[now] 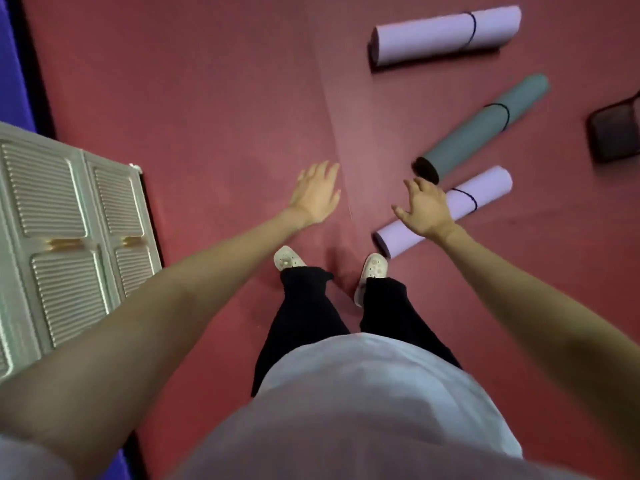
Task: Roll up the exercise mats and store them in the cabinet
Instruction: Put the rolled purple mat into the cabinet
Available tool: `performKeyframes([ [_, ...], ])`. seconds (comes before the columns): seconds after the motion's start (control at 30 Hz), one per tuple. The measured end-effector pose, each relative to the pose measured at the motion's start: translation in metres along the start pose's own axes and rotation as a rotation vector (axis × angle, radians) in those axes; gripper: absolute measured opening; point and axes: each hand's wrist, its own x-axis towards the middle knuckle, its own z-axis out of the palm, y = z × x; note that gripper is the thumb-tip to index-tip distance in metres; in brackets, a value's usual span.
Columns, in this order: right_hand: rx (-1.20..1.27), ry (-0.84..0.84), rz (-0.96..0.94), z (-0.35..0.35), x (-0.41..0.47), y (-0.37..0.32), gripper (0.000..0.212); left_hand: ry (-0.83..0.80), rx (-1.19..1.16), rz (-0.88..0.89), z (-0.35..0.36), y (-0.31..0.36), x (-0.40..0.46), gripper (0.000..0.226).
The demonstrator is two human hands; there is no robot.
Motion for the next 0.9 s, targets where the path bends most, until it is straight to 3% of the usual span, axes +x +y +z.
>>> performKeyframes([
  [0.33, 0.039, -0.086, 0.108, 0.069, -0.008, 0.134, 0.066, -0.122, 0.017, 0.103, 0.100, 0.101, 0.060, 0.057],
  [0.67, 0.137, -0.103, 0.239, 0.185, 0.068, 0.198, 0.064, -0.228, -0.012, 0.019, 0.243, 0.072, 0.120, 0.059],
  [0.9, 0.126, -0.162, 0.229, 0.330, 0.133, 0.267, 0.073, -0.345, -0.048, 0.002, 0.398, 0.066, 0.186, 0.071],
])
